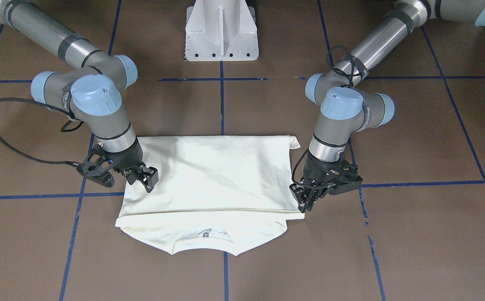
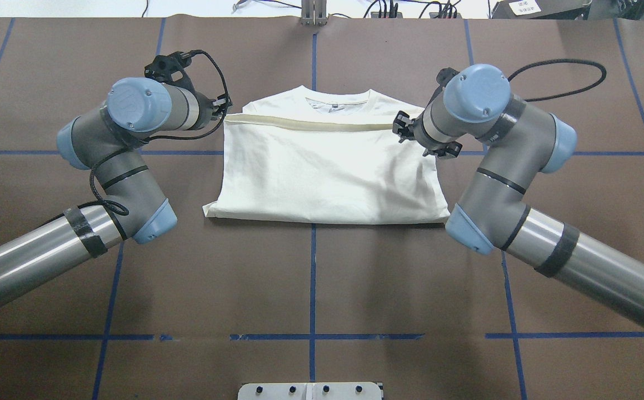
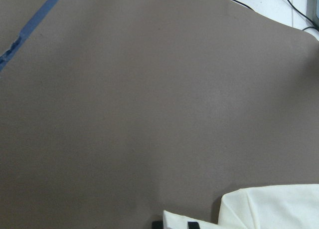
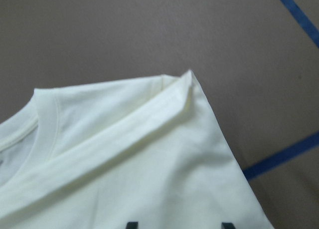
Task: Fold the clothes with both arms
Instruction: 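Release the hem and move the right gripper to the folded shirt's near corner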
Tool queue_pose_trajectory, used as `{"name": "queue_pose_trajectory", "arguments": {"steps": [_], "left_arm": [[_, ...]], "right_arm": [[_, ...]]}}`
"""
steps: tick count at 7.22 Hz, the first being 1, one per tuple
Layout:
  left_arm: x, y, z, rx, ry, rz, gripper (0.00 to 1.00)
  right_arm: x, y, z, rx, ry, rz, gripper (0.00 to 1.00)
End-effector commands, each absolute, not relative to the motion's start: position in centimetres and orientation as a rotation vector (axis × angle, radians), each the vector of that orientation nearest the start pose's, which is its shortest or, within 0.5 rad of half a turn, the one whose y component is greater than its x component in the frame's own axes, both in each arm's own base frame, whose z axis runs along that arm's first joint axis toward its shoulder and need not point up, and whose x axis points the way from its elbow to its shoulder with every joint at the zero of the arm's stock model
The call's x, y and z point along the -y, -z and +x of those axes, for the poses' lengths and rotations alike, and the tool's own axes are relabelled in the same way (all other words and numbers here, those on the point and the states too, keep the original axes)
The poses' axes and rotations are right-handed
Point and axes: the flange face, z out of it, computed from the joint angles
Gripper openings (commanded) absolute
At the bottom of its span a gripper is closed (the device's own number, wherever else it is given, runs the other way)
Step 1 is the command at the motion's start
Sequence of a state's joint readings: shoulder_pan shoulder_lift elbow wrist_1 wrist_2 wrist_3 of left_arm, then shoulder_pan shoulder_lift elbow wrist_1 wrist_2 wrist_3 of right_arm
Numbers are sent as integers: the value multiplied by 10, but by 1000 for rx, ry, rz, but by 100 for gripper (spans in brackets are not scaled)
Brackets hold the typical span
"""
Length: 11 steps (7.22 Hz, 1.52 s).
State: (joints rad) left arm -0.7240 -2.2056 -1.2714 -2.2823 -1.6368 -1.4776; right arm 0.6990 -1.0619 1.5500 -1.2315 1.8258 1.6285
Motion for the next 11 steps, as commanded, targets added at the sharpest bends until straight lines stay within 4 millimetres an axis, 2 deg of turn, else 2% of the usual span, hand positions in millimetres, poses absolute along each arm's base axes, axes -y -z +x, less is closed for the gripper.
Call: {"name": "queue_pose_trajectory", "arguments": {"steps": [1, 2, 3, 5, 8, 9, 10, 11], "left_arm": [[597, -344, 483, -994, 537, 364, 29], [597, -342, 483, -997, 539, 364, 29], [596, -341, 484, -998, 538, 363, 29], [596, -341, 484, -996, 537, 364, 29], [595, -340, 485, -996, 537, 362, 29], [595, -341, 485, -995, 537, 361, 29], [595, -341, 485, -995, 537, 361, 29], [595, -341, 485, -995, 538, 363, 29]], "right_arm": [[465, -366, -434, 881, -628, -26, 63], [450, -380, -427, 864, -626, -37, 63], [444, -390, -432, 846, -638, -50, 63], [439, -394, -431, 841, -639, -61, 63], [429, -397, -440, 836, -635, -76, 63], [424, -397, -444, 835, -653, -91, 57], [422, -396, -445, 836, -700, -118, 19], [420, -391, -445, 846, -704, -122, 0]]}}
